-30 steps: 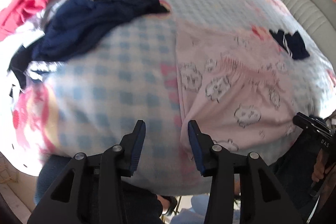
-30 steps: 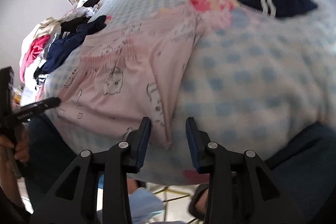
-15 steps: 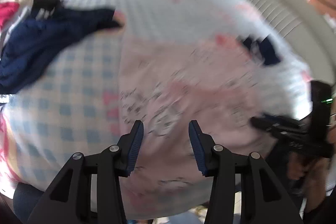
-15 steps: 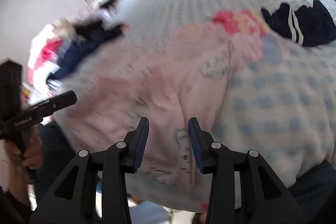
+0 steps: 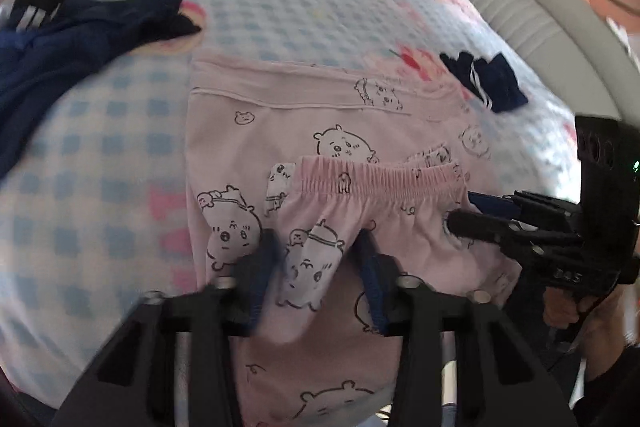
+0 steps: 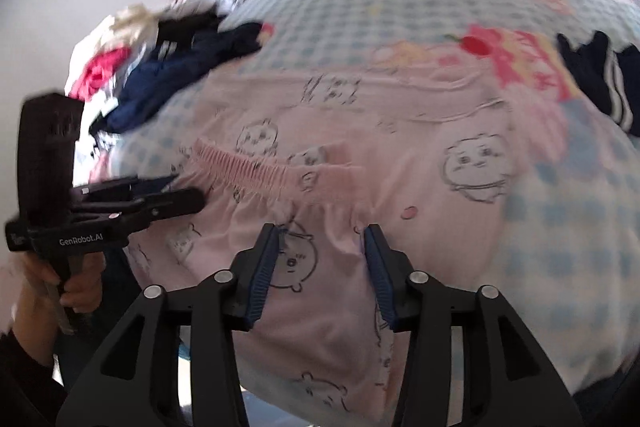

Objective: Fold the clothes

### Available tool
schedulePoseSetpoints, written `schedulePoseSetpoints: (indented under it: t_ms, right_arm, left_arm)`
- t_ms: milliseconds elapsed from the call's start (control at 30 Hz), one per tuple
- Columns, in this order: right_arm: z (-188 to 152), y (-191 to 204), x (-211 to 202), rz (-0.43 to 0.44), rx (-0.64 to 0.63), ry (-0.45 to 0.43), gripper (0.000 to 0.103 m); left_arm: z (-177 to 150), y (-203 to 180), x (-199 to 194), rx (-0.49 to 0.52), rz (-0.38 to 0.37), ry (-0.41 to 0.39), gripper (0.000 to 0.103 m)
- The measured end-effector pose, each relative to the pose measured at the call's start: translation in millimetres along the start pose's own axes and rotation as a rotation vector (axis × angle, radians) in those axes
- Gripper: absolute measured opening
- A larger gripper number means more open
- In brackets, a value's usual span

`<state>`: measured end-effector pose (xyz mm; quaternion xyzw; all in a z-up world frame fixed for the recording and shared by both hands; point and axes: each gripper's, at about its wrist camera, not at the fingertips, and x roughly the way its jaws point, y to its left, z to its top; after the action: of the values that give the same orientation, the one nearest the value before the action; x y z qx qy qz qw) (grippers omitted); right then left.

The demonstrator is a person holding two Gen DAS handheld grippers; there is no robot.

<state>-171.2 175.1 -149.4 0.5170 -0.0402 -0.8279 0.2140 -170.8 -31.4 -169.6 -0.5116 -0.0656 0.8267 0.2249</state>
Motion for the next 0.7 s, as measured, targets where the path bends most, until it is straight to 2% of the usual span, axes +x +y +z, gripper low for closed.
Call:
schedulePoseSetpoints:
  t_ms: [33,100,300,400,467,500,533,600,633,700]
  right_arm:
    - [-1,2,1,-0.011,-0.015,-0.002,0.015]
    - [-2,3,-4,-0.015,-0.022,-0.027,0.009]
    - [21,2,-40,-0.02,-0.01,-0.152,0.007]
    - [44,0,-50,-0.045,-0.004,-0.214,0.007]
    - [61,-8,-44,-0.067,0.031,-0.226,0.014]
    - [69,-17,-30,-0.071,0.051,-0.191,0.027]
    - [73,-27,-11,-0.089,0.079,-0.13,0.035]
    - [73,-41,7,-0.105,0.145,-0.063,0.034]
    - [70,-45,6,-0.092,0.167,-0.064,0.034]
    - [61,-42,-13,-0.08,0.157,-0.118,0.036]
  left_arm:
    - [0,-3,-3,0.01,0.002,-0.009,0.014]
    - [1,-7,-16,0.012,-0.013,-0.036,0.011]
    - [31,-21,-50,0.054,-0.028,-0.15,0.01]
    - [57,-21,-49,0.064,-0.017,-0.176,0.01]
    - [71,-13,-30,0.044,0.016,-0.152,0.015]
    - [76,-5,-15,0.017,0.037,-0.114,0.017]
    - [79,2,0,-0.011,0.06,-0.071,0.018]
    - [78,13,16,-0.055,0.103,0.007,0.019]
    - [74,13,7,-0.053,0.096,-0.027,0.019]
    - [61,6,-22,-0.037,0.101,-0.134,0.028]
